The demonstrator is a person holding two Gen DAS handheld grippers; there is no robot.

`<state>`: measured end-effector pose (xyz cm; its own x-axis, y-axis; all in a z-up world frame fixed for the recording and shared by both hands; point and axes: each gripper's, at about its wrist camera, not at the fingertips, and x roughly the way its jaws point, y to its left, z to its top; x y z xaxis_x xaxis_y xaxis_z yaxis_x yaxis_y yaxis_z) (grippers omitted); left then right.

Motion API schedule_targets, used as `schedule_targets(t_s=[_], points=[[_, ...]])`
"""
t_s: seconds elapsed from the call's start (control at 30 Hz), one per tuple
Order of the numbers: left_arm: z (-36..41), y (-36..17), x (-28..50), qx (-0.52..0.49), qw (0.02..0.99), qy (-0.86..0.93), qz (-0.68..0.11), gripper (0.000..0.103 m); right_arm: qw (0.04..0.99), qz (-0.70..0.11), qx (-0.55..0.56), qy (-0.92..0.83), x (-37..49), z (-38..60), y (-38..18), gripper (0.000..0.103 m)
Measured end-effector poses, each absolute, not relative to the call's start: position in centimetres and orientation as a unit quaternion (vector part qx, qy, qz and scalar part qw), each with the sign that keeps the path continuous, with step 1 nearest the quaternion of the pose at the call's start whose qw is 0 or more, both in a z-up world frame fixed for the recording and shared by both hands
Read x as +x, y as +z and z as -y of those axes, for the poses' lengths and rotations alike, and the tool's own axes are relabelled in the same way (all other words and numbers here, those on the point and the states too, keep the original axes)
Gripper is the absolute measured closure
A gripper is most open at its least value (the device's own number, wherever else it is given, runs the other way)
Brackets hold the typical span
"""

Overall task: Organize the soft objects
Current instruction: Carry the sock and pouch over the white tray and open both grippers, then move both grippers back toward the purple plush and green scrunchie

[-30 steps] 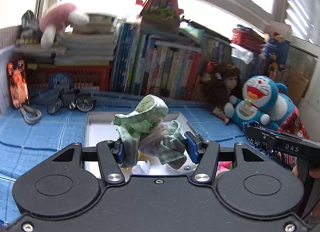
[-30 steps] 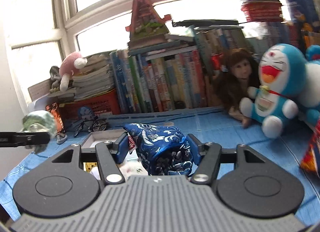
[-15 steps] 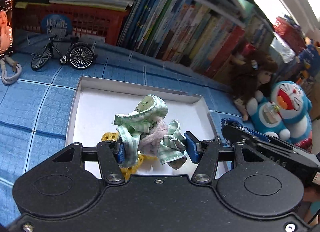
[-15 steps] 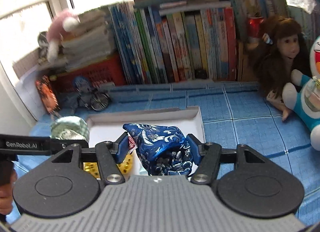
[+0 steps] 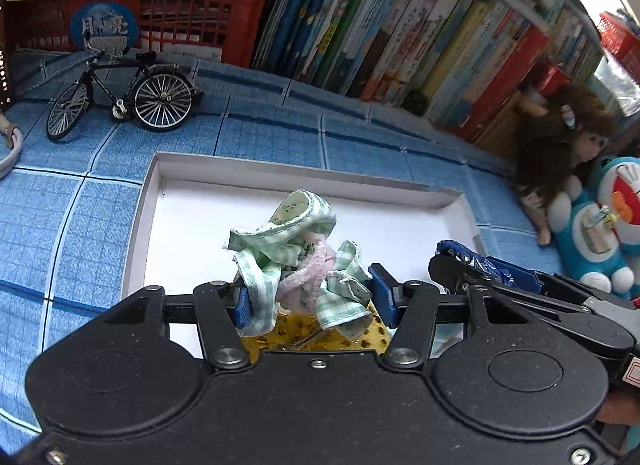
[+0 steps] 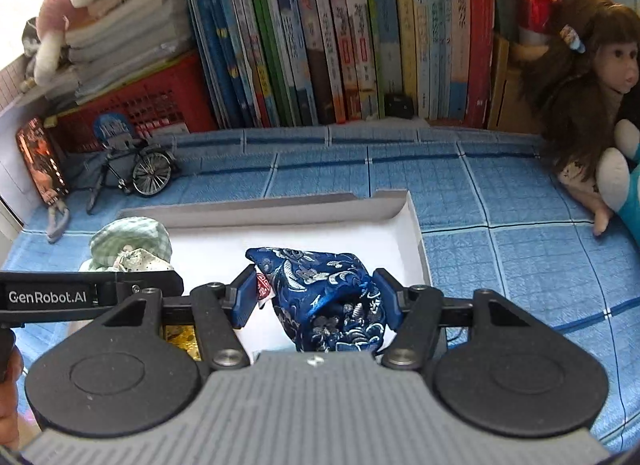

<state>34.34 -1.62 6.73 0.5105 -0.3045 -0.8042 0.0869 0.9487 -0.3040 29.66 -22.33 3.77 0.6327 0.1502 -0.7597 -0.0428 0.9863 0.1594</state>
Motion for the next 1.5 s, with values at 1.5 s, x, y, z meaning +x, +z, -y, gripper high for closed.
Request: schedule_targets(t_s=[1.5], points=[[0.6, 6.6, 32.7, -0.099, 0.845, -0.129, -0.509, 0.024, 0.873, -0.476, 0.069, 0.077, 28.2, 23.1, 4.1, 0.014]])
